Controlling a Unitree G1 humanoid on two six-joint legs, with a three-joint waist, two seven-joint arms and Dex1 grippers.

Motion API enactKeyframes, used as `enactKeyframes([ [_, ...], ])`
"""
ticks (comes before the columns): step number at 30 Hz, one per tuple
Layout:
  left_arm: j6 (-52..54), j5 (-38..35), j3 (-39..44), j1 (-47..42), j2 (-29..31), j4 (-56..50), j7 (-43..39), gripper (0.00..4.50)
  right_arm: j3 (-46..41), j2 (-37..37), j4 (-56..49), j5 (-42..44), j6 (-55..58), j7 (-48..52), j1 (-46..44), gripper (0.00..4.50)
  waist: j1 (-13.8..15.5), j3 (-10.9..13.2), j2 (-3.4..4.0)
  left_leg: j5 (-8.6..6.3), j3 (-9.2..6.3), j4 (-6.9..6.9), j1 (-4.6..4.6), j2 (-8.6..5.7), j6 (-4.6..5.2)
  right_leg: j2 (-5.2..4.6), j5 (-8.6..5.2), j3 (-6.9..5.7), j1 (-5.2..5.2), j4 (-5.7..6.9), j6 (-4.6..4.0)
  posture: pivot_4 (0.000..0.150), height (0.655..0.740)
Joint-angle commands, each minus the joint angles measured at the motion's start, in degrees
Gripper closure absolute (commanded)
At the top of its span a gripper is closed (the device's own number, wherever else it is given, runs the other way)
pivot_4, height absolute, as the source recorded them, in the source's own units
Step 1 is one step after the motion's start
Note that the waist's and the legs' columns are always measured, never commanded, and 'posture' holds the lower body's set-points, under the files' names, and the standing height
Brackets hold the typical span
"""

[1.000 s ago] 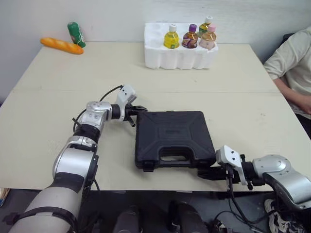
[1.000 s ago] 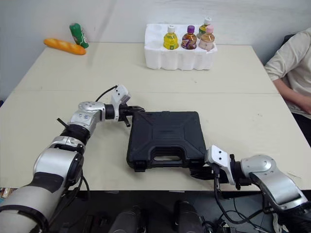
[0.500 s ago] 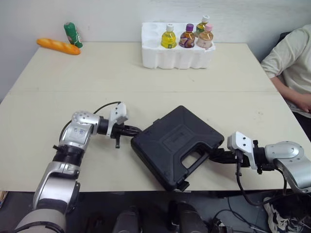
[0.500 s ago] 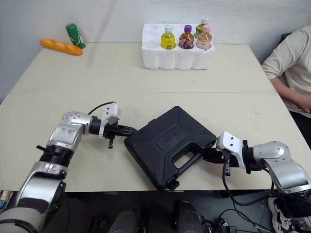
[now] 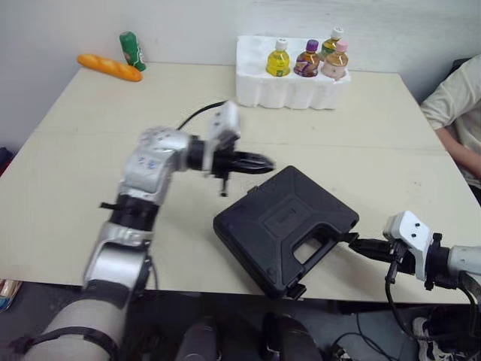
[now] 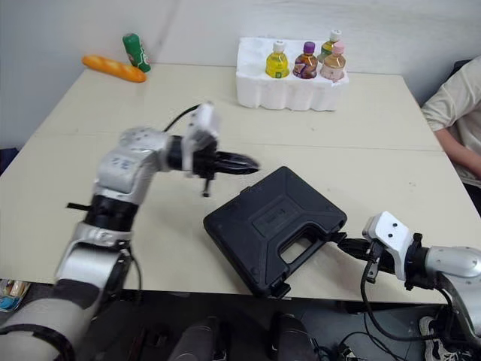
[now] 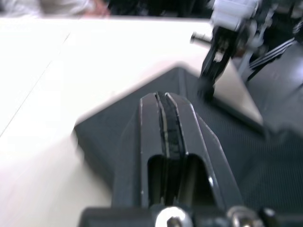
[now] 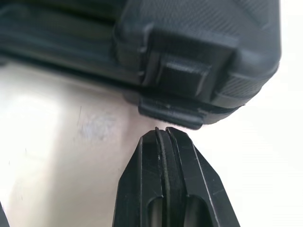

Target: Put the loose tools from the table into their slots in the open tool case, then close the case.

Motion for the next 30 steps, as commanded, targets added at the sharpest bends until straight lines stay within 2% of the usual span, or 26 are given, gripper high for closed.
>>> enactKeyframes([
  [1,-7.95,3.34,-3.64,-1.42,-6.38,6.40,3.81,4.46,-0.81,2.46,-4.81,0.33,2.17,-5.23,0.33,4.50,-0.37,0.00,0.00,0.00,0.03,-0.01,0.01,0.01,0.00,0.02,0.00,0.00,-0.01,-0.04,0.00,0.150,0.7367],
  [5,-7.15,4.37,-6.65,-5.43,-11.60,14.11,1.14,4.46,-1.22,4.29,-8.55,-0.22,4.52,-9.19,1.71,4.50,-1.31,0.01,0.01,0.01,0.07,-0.06,0.00,0.10,-0.04,0.01,-0.03,-0.05,-0.17,0.02,-0.06,0.150,0.7367],
  [10,-6.38,8.74,-11.65,-8.57,-13.35,20.67,-1.56,4.46,-2.44,5.17,-12.16,0.51,6.66,-11.63,3.97,4.50,-1.41,0.00,0.03,0.00,0.05,-0.06,0.01,0.10,-0.02,0.05,-0.05,-0.16,-0.18,0.04,-0.09,0.150,0.7367],
  [12,-9.41,12.62,-16.09,-7.74,-12.54,21.40,-3.68,4.46,-2.55,5.47,-13.25,0.48,7.08,-12.31,5.01,4.50,-1.38,0.00,0.03,-0.02,0.00,-0.07,0.00,0.11,0.01,0.03,-0.06,-0.16,-0.16,0.02,-0.11,0.150,0.7367],
  [16,-20.18,21.37,-22.66,-5.91,-10.80,24.32,0.15,4.46,-2.79,5.69,-14.43,0.82,7.82,-13.10,5.33,4.50,-1.32,-0.01,0.02,-0.04,-0.10,-0.05,0.01,0.14,0.04,-0.15,-0.07,-0.06,-0.06,-0.03,-0.12,0.150,0.7367],
  [20,-15.76,19.95,-20.26,-5.60,-12.83,25.87,0.95,4.46,-1.72,5.73,-14.55,1.03,8.98,-14.04,3.26,4.50,-1.35,-0.03,0.01,-0.41,-0.16,-0.01,0.25,0.15,0.52,-0.22,-0.07,0.08,0.23,-0.09,-0.13,0.150,0.7367],
  [30,-18.44,23.68,-22.77,-2.36,-10.84,23.37,1.11,4.46,3.26,6.09,-12.89,0.51,9.63,-13.77,-2.66,4.50,-1.96,-0.11,-0.05,-0.45,-0.16,0.00,0.55,0.23,0.50,-0.19,-0.10,0.12,0.48,-0.09,-0.17,0.150,0.7367],
])
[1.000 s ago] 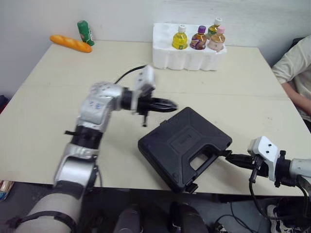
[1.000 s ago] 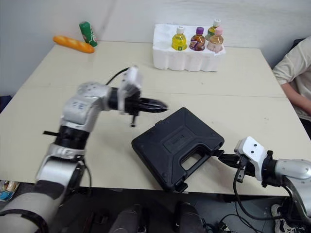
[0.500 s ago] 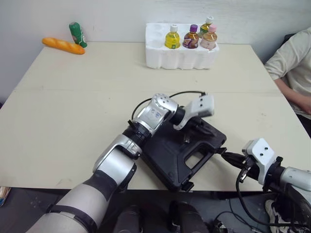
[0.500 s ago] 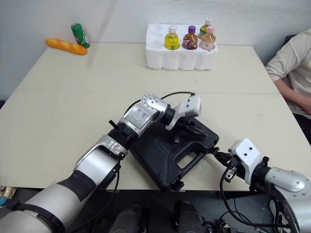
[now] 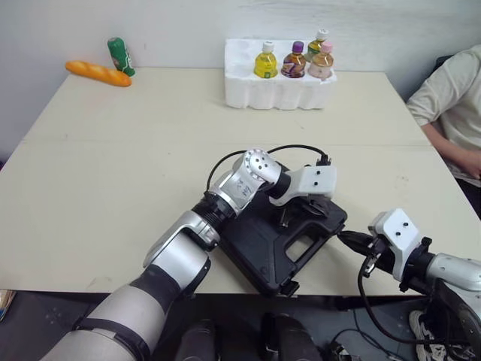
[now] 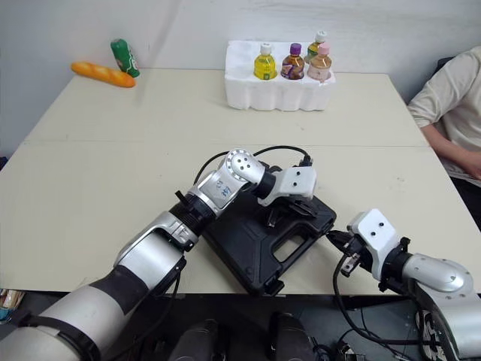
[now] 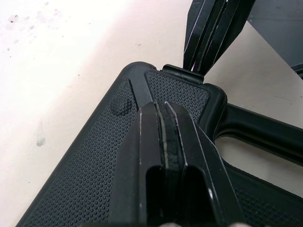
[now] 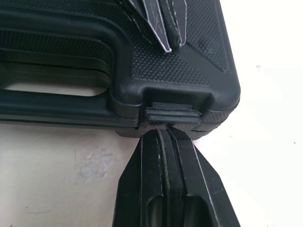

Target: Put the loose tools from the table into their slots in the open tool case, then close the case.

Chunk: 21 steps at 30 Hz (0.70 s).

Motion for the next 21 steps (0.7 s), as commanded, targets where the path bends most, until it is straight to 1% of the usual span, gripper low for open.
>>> enactKeyframes([
  [1,1.68,5.36,-4.95,3.80,0.89,2.20,-0.37,4.46,1.62,0.36,-0.54,-0.15,-2.50,0.23,-1.97,4.50,-0.21,-0.07,-0.04,-0.01,-0.01,0.00,0.04,0.02,-0.01,0.00,-0.01,-0.01,0.04,-0.01,-0.02,0.150,0.7367],
  [4,1.60,6.21,-5.28,4.39,1.38,1.17,0.00,4.46,1.85,0.59,-0.62,0.47,-2.58,0.54,-3.08,4.50,-0.35,-0.11,-0.04,-0.03,-0.06,-0.01,0.08,0.04,-0.05,0.01,-0.03,-0.03,0.08,0.00,-0.05,0.150,0.7367],
  [7,3.65,5.33,-4.57,5.06,1.15,-0.03,-0.30,4.46,1.96,0.71,-0.30,0.72,-2.44,0.40,-4.67,4.50,-0.87,-0.11,-0.04,-0.03,-0.06,-0.01,0.08,0.05,-0.05,0.01,-0.03,-0.03,0.08,0.00,-0.05,0.150,0.7367],
  [14,3.06,6.59,-5.40,5.54,1.78,-0.15,0.68,4.46,1.64,0.06,-0.82,1.61,-1.26,1.27,-7.56,4.50,-1.20,-0.12,-0.03,-0.03,-0.07,-0.01,0.10,0.06,-0.06,0.01,-0.03,-0.02,0.08,0.04,-0.05,0.150,0.7367],
  [21,5.16,4.64,-3.32,5.20,1.60,-1.09,0.61,4.46,2.41,-0.43,-0.60,-0.41,-2.20,1.81,-5.82,4.50,-1.12,-0.12,-0.02,-0.04,-0.09,-0.02,0.09,0.08,-0.09,0.01,-0.04,-0.03,0.08,0.04,-0.07,0.150,0.7367],
])
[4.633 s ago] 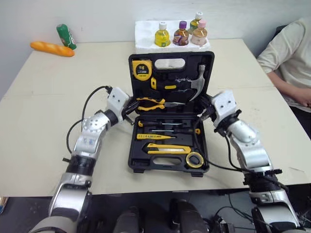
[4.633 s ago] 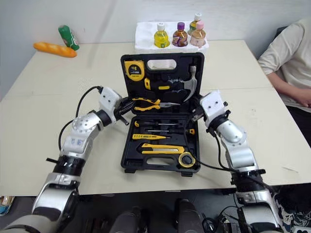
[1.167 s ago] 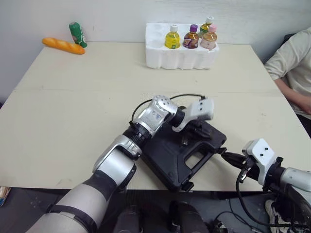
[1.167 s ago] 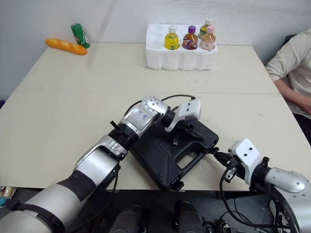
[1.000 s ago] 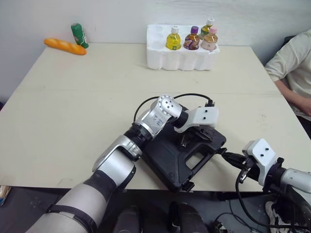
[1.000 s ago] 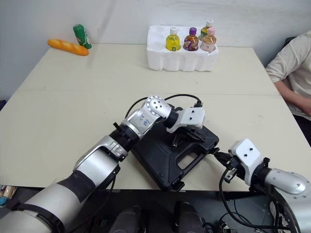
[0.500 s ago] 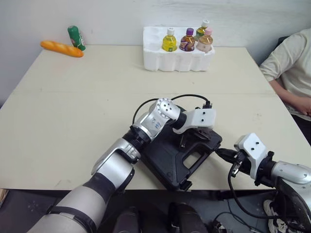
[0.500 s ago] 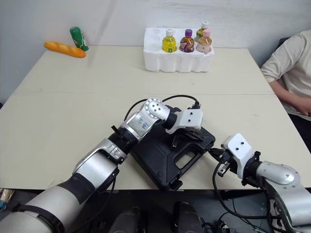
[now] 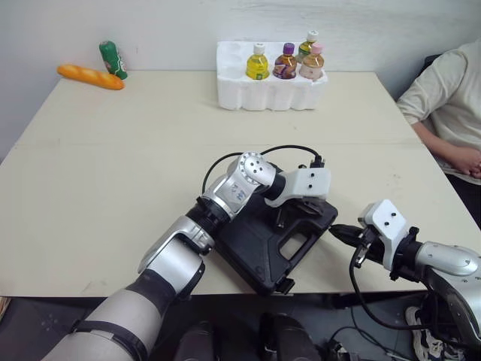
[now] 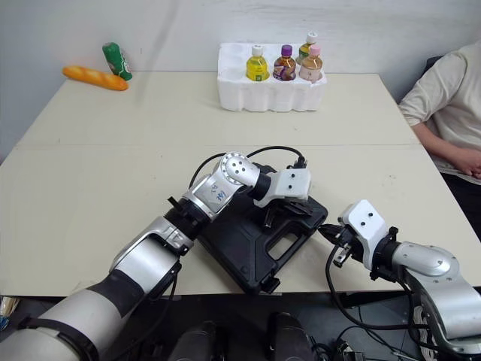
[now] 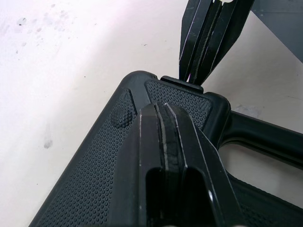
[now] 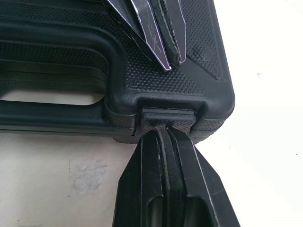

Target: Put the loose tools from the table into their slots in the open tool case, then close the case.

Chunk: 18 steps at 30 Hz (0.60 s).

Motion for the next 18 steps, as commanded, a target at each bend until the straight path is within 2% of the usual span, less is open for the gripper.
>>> enactKeyframes([
  [1,4.81,1.91,-2.10,2.54,0.97,1.78,-2.28,4.46,-1.53,-0.88,-4.07,0.88,-2.39,0.95,0.24,4.50,0.04,0.00,0.00,0.00,0.00,0.00,0.00,0.00,0.00,0.00,0.00,0.00,0.00,0.00,0.00,0.150,0.7367],
  [5,10.20,-6.51,3.11,2.51,5.27,-7.75,-11.64,4.46,-4.80,-3.06,-9.49,3.69,0.02,3.43,5.00,4.50,-0.01,0.00,0.09,-0.01,0.00,-0.03,-0.06,0.00,-0.01,0.00,-0.01,-0.01,-0.05,0.00,-0.02,0.150,0.7367],
  [7,16.52,-13.81,4.74,4.22,11.33,-18.77,-21.96,4.46,-5.52,-4.21,-14.79,6.44,2.01,5.75,10.46,4.50,0.08,0.09,0.34,0.05,-0.01,-0.10,-0.17,-0.01,-0.13,0.02,-0.03,-0.03,-0.19,0.04,-0.05,0.150,0.7367],
  [9,20.52,-18.31,3.64,6.77,17.43,-27.93,-28.00,4.46,-4.42,-4.96,-19.15,8.52,3.31,7.03,15.52,4.50,0.09,0.11,0.37,0.33,-0.02,-0.23,-0.25,0.00,-0.62,0.07,-0.10,-0.05,-0.32,0.09,-0.15,0.150,0.7367],
  [11,21.20,-20.76,0.45,9.51,22.78,-34.46,-29.47,4.46,-1.54,-5.52,-21.26,8.84,3.65,7.54,19.18,4.50,0.24,0.11,0.38,0.46,-0.04,-0.33,-0.31,0.01,-0.76,0.11,-0.13,-0.04,-0.45,0.14,-0.21,0.150,0.7367],
  [13,21.05,-21.33,-1.56,11.11,25.49,-37.91,-29.61,4.46,0.50,-5.97,-21.81,8.41,3.59,7.56,20.92,4.50,0.73,0.10,0.38,0.49,-0.04,-0.30,-0.29,-0.05,-0.70,0.06,-0.12,0.01,-0.42,0.15,-0.19,0.150,0.7367],
  [18,18.24,-16.46,-5.92,12.78,24.18,-37.16,-22.90,4.46,6.59,-3.84,-19.74,8.09,3.21,4.99,17.95,4.50,1.73,0.10,0.38,0.07,-0.07,0.03,-0.31,-0.15,0.04,-0.04,-0.03,0.05,-0.22,0.00,-0.03,0.150,0.7367],
])
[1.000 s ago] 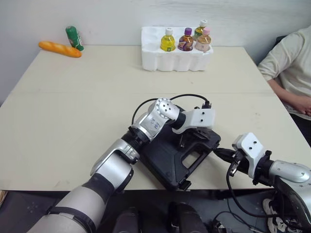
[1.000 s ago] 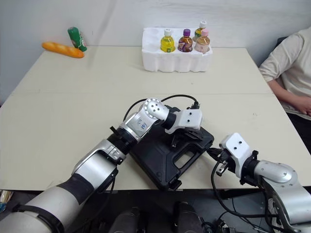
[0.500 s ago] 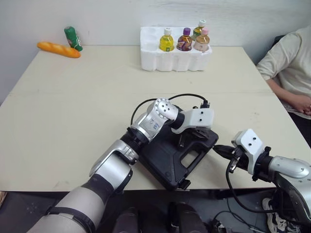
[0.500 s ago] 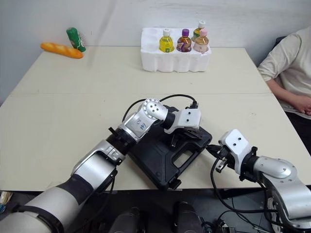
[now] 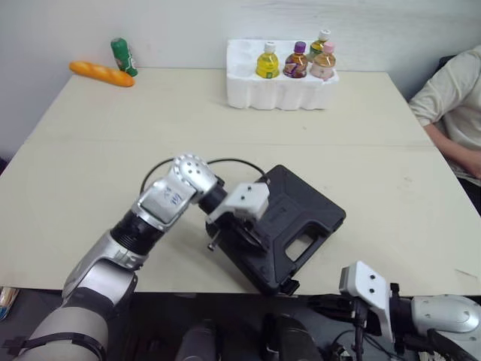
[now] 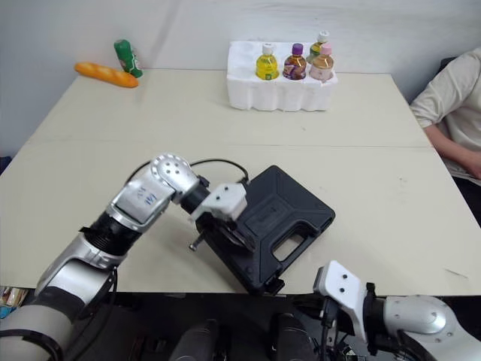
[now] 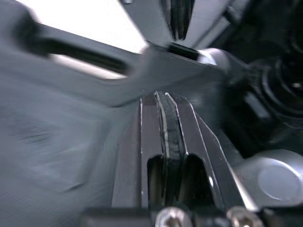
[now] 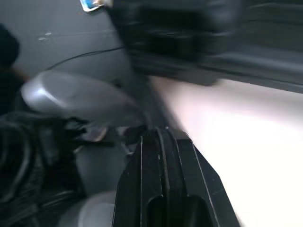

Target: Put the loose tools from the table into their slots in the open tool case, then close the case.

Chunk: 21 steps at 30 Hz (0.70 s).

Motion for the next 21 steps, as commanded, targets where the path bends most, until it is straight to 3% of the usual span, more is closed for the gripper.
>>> enactKeyframes([
  [1,-1.97,3.23,-2.28,-0.65,-1.49,-0.54,1.17,4.46,1.55,0.40,0.00,0.29,-0.35,-0.96,-1.77,4.50,0.01,0.00,0.01,-0.03,0.00,0.03,-0.01,0.01,0.00,-0.01,0.00,0.00,0.00,-0.02,0.00,0.150,0.7367],
  [8,-8.19,10.67,-7.50,1.36,-0.35,-0.64,2.15,4.46,4.26,1.94,2.33,1.95,-1.18,-0.95,-6.51,4.50,-0.04,-0.02,0.01,0.05,0.00,0.04,0.06,0.02,-0.28,0.03,-0.02,-0.05,0.13,-0.12,0.00,0.150,0.7367],
  [21,-11.13,14.32,-8.71,2.00,-1.57,2.74,3.32,4.46,2.36,6.08,0.63,9.81,4.20,-4.35,-13.70,4.50,-0.19,-0.48,0.21,-0.14,-0.19,0.03,0.33,0.11,-0.02,0.01,-0.01,-0.11,0.44,-0.19,0.00,0.150,0.7367],
])
